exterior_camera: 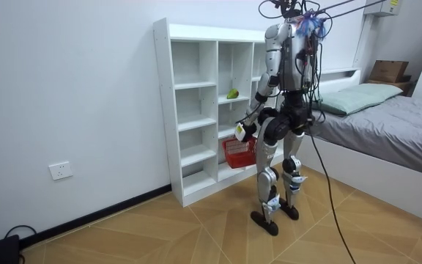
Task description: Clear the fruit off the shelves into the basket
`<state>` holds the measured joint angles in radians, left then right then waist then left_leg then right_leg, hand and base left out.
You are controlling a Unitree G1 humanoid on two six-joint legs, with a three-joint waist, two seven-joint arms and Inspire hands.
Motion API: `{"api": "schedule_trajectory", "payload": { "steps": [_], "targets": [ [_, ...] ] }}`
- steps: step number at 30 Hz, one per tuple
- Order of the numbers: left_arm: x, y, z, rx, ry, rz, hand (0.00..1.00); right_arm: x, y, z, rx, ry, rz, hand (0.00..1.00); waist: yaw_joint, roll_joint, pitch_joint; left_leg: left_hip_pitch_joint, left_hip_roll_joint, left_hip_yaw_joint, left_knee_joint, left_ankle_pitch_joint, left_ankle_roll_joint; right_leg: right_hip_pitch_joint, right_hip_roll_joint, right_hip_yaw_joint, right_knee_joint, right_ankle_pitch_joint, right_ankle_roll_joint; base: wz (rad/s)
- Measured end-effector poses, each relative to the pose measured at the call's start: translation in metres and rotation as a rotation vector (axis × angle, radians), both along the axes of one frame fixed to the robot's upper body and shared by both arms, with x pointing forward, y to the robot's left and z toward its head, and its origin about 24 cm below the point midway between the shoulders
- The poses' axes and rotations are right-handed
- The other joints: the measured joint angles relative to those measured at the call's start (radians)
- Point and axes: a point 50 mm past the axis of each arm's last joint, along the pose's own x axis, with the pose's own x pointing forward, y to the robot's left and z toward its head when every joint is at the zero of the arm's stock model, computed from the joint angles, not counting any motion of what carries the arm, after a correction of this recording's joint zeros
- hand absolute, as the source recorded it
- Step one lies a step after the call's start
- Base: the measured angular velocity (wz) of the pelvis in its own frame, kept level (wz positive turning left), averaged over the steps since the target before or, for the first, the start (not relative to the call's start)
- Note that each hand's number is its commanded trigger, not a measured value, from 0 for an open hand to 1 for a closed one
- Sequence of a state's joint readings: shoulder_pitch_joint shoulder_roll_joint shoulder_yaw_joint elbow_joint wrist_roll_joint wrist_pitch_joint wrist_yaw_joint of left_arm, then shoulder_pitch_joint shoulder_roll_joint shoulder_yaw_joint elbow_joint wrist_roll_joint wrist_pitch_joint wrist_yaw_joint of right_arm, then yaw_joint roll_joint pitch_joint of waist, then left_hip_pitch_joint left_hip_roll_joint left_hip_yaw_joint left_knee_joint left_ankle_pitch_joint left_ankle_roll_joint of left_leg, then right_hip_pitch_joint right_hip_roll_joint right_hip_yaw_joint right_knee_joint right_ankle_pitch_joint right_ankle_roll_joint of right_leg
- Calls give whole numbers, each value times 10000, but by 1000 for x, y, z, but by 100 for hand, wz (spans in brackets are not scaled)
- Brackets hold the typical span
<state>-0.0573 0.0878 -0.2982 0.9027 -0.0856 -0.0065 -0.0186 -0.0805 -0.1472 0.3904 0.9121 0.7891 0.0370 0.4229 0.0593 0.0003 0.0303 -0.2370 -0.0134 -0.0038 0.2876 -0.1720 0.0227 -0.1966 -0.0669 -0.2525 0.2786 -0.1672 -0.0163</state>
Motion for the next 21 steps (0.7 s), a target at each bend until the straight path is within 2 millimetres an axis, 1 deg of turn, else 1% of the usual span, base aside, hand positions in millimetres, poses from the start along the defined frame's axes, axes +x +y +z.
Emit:
{"api": "schedule_trajectory", "payload": {
  "steps": [4,7,13,21],
  "targets": [
    [4,-7,2,-185,-59,-390,100,1,-1,-2,-101,143,-9,100,-33,15,-2,-231,5,-1,141,8,12,-246,-33,-21,160,-5,2,0],
    [5,-16,2,-306,-95,-701,100,3,7,-3,19,223,5,100,-91,9,-2,-200,-9,11,117,18,27,-226,-9,-1,162,-13,15,0],
    [4,-30,3,-662,-55,-1141,100,0,20,-4,465,358,-3,100,-111,-34,8,-181,-8,24,120,21,27,-215,3,18,152,-16,15,0],
    [4,-36,4,-858,-21,-1613,100,-1,28,-6,765,606,-160,100,-234,-62,12,-116,-3,25,143,23,29,-149,-7,40,141,-17,17,0]
  ]
}}
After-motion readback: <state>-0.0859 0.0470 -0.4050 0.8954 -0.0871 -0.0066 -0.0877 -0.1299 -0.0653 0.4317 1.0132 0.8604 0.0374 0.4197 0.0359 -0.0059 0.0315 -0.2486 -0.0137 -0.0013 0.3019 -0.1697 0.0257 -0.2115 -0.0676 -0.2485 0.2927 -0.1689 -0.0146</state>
